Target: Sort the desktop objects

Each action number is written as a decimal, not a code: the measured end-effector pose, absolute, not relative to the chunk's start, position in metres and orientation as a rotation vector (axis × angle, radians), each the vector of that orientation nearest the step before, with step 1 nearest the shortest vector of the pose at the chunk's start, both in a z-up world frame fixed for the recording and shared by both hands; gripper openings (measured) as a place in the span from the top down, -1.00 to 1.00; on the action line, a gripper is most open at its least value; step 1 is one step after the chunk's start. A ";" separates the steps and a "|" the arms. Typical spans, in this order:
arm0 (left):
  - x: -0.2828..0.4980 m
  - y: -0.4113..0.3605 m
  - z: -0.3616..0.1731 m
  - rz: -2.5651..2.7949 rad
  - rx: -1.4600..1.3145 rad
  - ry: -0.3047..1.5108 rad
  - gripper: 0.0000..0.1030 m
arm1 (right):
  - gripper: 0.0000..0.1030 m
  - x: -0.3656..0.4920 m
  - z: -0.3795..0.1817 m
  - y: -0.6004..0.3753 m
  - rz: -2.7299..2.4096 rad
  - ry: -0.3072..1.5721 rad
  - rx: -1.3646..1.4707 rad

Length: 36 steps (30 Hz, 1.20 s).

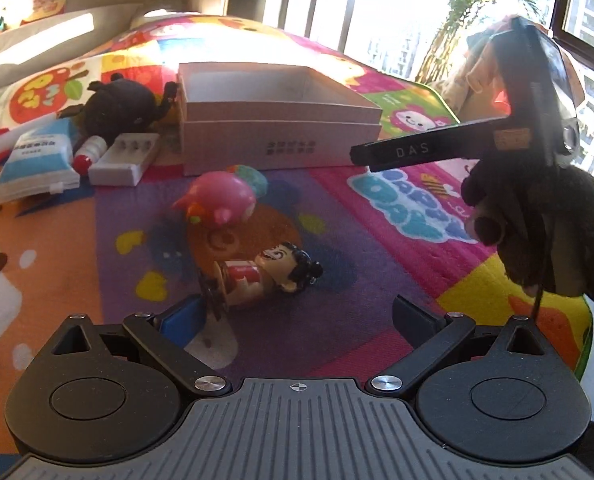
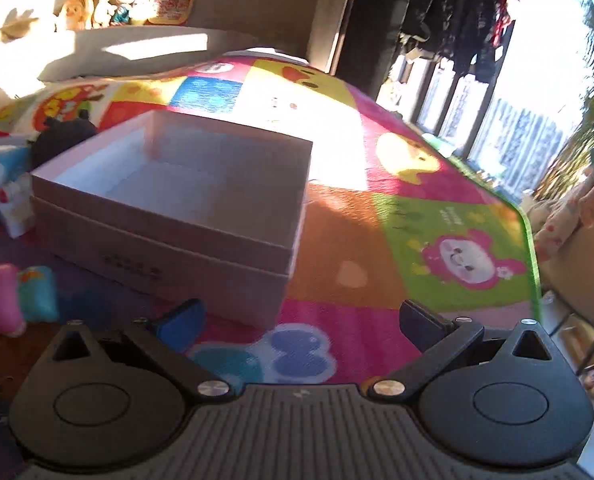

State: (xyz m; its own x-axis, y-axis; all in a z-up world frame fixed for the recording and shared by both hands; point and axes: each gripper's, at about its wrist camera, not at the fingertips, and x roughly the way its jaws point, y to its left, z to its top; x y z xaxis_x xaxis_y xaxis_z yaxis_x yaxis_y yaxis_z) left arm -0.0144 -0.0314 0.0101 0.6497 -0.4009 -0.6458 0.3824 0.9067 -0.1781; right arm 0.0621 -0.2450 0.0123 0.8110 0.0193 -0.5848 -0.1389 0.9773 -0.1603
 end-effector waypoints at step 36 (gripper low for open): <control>-0.030 -0.079 0.015 -0.700 0.033 0.766 -0.98 | -1.00 -0.028 0.027 -0.292 0.263 0.632 -0.095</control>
